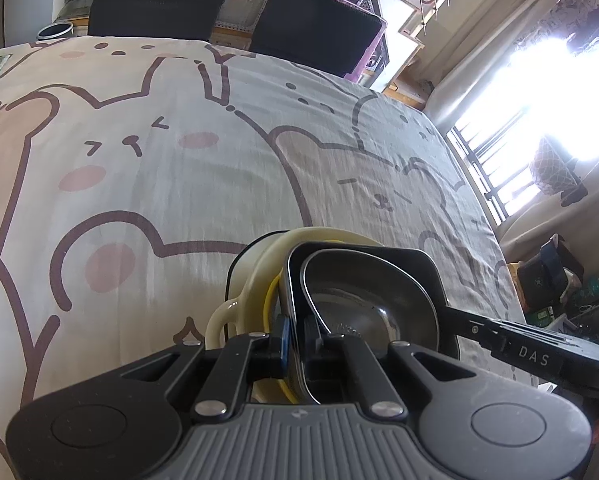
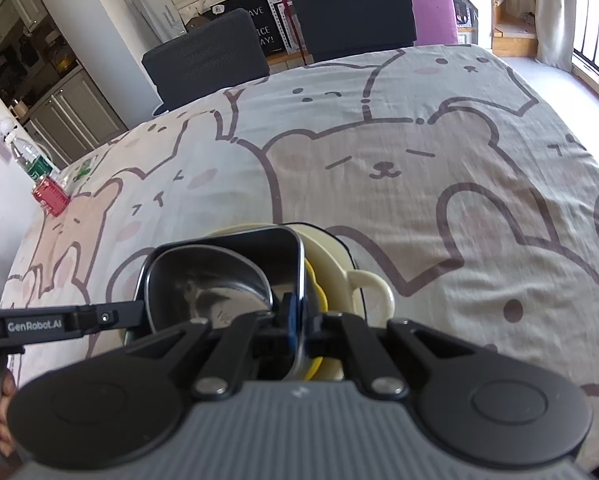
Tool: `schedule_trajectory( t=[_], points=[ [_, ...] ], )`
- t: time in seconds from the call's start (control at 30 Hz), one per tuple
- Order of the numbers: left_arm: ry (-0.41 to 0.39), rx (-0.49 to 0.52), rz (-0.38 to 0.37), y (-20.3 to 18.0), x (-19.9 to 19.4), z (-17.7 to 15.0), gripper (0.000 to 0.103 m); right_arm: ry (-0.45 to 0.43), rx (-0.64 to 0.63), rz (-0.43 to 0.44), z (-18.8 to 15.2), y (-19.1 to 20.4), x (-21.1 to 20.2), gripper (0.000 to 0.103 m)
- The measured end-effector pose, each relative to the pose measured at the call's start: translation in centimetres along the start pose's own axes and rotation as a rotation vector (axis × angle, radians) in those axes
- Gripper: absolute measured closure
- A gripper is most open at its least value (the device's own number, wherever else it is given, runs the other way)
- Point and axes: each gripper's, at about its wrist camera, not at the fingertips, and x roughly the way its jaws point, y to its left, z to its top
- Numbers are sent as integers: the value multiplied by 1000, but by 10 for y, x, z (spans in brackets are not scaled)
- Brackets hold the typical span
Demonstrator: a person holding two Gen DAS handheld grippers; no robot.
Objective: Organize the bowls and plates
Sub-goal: 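Lower the stacked steel trays into the lemon-print bowl with both grippers, then open both grippers and release the stacked steel trays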
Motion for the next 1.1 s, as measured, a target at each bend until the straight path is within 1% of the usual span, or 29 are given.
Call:
schedule_trajectory(
  t=[0.43,0.57,0.63,0.7,0.77,0.8,0.83,0.87,0.9,0.97,1.03,1.07,1.1],
  points=[
    [1,10,-8,1,1,-1,96,13,-11,-4,-2,-1,3,99],
    [16,22,-6,2,3,-3,90,23,-31,-10,-2,1,5,98],
    [18,26,1,3,3,-4,83,35,-26,-9,-2,-1,6,96],
    [18,25,1,6,0,-4,79,37,-36,-19,-3,-1,5,94],
    [15,27,4,8,-4,-4,72,37,-56,-32,-3,0,3,90],
    [13,31,6,9,-7,-5,66,37,-61,-37,-3,0,2,87],
    [9,35,7,10,-9,-5,61,36,-63,-42,-2,1,0,87],
    [3,37,9,10,-13,-5,60,36,-65,-44,-2,1,-2,86],
    [-1,38,11,11,-16,-5,56,33,-70,-46,-1,2,-5,85],
    [-11,37,11,12,-23,-6,46,15,-89,-54,0,6,-12,81],
    [-29,39,8,11,-30,-7,25,-6,-95,-56,2,9,-19,71],
    [-43,47,8,10,-35,-7,21,-16,-95,-57,3,11,-24,62],
    [-51,55,9,9,-38,-7,16,-25,-99,-57,3,13,-27,56]
  ],
)
